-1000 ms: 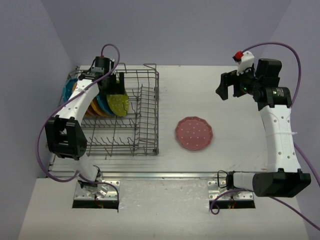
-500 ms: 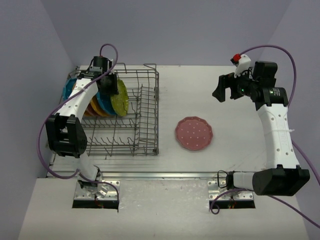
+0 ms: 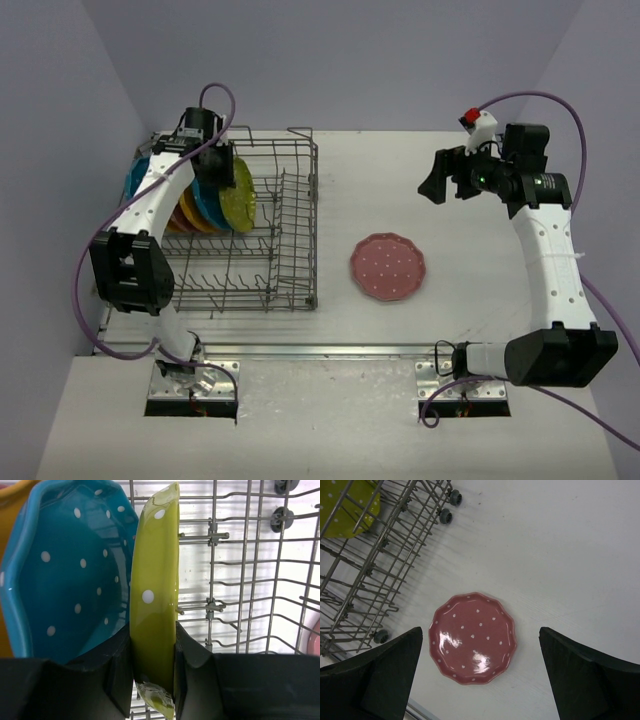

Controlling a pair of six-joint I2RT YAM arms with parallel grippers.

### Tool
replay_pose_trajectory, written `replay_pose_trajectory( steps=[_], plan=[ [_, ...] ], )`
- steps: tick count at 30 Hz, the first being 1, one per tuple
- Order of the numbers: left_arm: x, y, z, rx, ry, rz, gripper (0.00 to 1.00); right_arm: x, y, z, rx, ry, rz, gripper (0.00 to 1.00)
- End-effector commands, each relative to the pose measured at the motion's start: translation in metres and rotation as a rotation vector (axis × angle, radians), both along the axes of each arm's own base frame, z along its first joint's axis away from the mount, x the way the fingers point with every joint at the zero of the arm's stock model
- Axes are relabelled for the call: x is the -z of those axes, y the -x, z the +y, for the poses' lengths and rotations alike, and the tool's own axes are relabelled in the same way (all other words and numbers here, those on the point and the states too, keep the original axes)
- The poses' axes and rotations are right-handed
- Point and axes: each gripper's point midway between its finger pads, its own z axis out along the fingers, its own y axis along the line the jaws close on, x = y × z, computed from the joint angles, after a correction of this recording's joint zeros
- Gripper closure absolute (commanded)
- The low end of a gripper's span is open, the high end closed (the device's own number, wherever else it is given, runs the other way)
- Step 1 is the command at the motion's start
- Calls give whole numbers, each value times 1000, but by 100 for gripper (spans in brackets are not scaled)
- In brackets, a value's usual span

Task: Unload the plates from the dish rack

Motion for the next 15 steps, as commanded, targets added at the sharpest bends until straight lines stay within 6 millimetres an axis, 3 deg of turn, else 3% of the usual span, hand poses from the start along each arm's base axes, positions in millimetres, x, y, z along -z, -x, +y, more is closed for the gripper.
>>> replay_pose_trajectory(
  steps=[1,7,10,13,15],
  plan=[
    [-114,-15,-5,32,12,-324,100,-19,-6,7,-7,-50,-43,1],
    [-152,-12,-1,43,-14,-402,100,-21,-5,8,-8,-54,-45,1],
    [-182,-4,-2,58,-13,-483,100,-21,-5,10,-14,-68,-42,1],
    [-204,5,-8,93,22,-544,100,-21,-4,14,-22,-96,-34,1],
    [-226,19,-24,169,141,-584,100,-23,-2,23,-51,-150,-29,1]
  ],
)
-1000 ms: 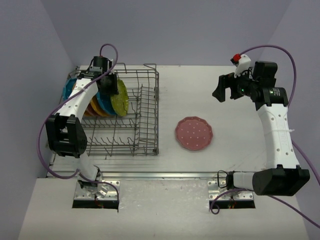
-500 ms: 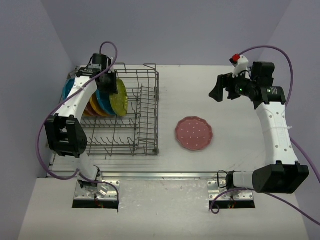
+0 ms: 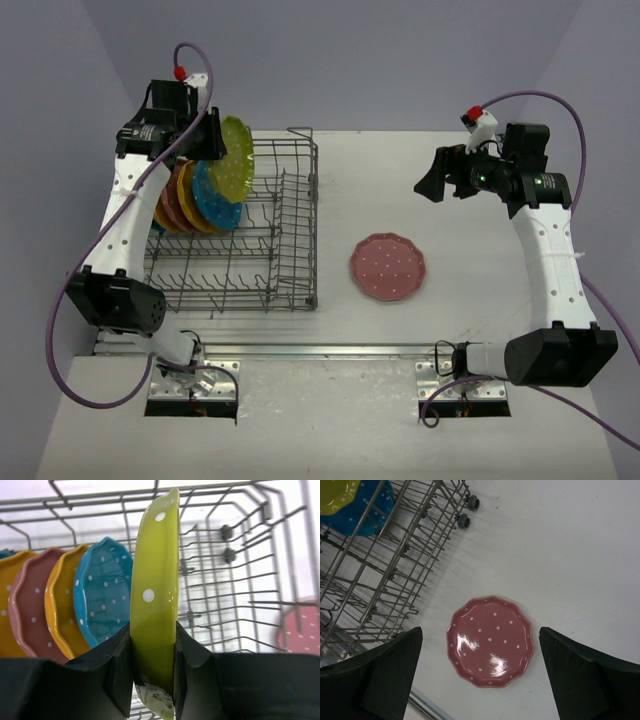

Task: Unload the plates from the dish rack

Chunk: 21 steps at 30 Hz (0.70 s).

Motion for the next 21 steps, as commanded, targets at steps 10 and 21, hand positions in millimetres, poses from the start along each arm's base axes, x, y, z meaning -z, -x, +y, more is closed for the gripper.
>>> replay_pose_trajectory(
  steps=[10,21],
  plan=[
    [-178,112,-113,714,557,-432,100,-77,11,95,-321,-460,-9,1],
    [-161,138,-132,862,746,-263,100,-90,36,187,-590,-520,31,1]
  ],
)
